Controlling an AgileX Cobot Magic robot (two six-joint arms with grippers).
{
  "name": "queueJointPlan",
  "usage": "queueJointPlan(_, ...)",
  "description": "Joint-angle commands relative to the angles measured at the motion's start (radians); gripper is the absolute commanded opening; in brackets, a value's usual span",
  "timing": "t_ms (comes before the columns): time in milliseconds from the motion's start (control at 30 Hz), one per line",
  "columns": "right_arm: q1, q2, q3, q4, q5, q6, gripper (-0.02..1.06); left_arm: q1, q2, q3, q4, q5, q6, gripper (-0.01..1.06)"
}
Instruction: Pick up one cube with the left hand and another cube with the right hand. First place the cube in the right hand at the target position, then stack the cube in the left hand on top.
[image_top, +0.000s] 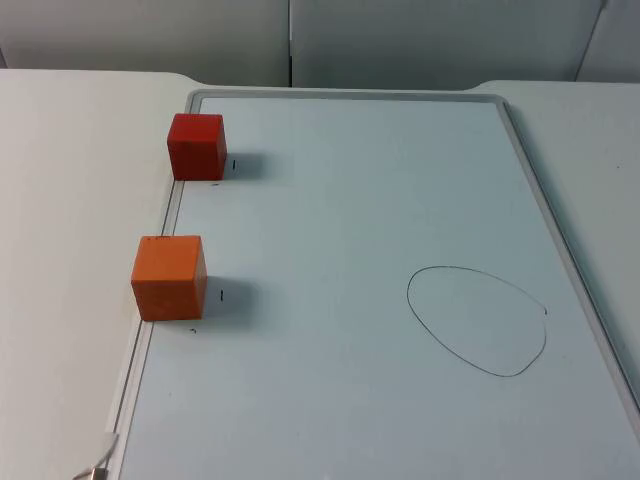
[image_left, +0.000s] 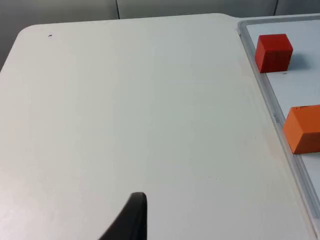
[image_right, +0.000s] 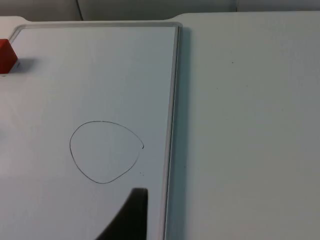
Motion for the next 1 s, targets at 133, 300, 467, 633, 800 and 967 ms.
queueJointPlan(133, -0.005, -0.003, 0.007, -0.006, -0.009, 0.0, 1.05, 0.004, 0.008, -0.057, -0.013, -0.012, -0.006, 1.05)
queueJointPlan(300, -0.005, -0.003, 0.007, -0.006, -0.009, 0.0, 1.05, 0.004, 0.129, -0.152, -0.013, -0.097, -0.009, 1.05)
queueJointPlan(467, -0.005, -0.003, 0.007, -0.006, -0.009, 0.0, 1.05, 0.004, 0.267, -0.247, -0.013, -0.203, -0.009, 1.05)
queueJointPlan(633, -0.005, -0.003, 0.007, -0.006, -0.009, 0.0, 1.05, 0.004, 0.428, -0.36, -0.004, -0.27, 0.002, 1.05)
queueJointPlan(800, -0.005, -0.003, 0.007, -0.006, -0.009, 0.0, 1.05, 0.004, 0.616, -0.5, -0.013, -0.343, 0.032, 1.05)
queueJointPlan(967, -0.005, -0.003, 0.007, -0.006, -0.009, 0.0, 1.05, 0.004, 0.805, -0.657, -0.013, -0.347, 0.047, 1.05)
